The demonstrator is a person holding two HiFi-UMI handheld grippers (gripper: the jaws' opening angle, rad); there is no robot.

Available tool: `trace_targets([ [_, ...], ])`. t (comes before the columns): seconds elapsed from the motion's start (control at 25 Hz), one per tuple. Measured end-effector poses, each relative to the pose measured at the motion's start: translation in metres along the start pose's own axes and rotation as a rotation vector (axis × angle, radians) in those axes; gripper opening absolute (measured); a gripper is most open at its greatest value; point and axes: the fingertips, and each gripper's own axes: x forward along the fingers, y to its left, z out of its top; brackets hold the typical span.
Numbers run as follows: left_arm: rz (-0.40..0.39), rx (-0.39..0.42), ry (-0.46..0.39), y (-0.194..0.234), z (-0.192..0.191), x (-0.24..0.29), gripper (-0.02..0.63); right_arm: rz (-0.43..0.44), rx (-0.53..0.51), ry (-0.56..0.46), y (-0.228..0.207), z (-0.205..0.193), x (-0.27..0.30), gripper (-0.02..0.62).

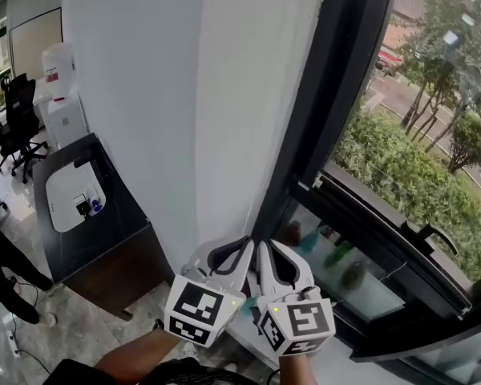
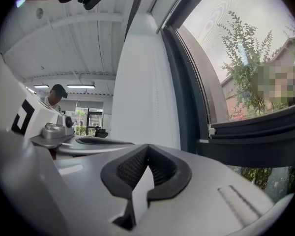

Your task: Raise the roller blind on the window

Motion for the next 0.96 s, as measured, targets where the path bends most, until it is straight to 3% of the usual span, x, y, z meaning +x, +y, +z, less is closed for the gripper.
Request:
trace_targets([
  [0.96, -0.005, -0.005, 0.020, 0.0028, -0.0073, -0.0015, 0.002, 0.012, 0.006, 0.001, 0.0050, -0.0005, 0.0044, 0.006],
])
